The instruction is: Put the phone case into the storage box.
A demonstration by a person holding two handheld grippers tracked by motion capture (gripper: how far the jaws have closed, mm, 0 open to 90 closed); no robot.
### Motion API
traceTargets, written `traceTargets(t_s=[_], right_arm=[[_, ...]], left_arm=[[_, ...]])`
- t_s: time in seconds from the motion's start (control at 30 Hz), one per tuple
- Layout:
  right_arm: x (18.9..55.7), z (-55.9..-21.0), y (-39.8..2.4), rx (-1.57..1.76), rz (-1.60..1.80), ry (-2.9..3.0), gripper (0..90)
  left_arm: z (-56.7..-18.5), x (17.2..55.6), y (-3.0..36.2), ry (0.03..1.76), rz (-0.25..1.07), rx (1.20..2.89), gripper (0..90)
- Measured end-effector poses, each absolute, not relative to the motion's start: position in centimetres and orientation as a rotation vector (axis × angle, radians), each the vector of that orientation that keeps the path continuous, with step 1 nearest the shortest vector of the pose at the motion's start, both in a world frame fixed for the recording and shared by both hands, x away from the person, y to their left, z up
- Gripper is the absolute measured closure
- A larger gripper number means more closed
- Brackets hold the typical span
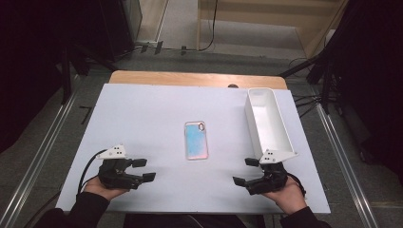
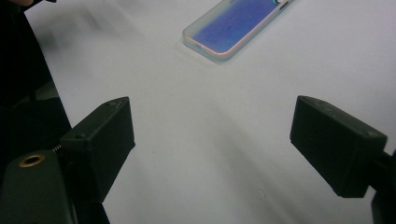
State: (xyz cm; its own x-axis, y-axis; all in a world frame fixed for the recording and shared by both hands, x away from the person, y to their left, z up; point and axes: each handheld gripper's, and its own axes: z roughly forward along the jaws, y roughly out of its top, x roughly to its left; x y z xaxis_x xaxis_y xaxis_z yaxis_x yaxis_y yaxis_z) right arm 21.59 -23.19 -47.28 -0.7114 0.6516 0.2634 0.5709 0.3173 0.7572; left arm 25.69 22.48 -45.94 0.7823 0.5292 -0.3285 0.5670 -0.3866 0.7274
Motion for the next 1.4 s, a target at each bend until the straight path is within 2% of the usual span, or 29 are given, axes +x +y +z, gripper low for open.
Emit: traceTargets(t_s=[1.4], right_arm=[[21.72, -47.02, -23.14, 1.187, 1.369, 2.471, 12.4]], left_arm=[[-46.08, 25.91, 22.51, 0.809, -0.088, 2.068, 28.2]])
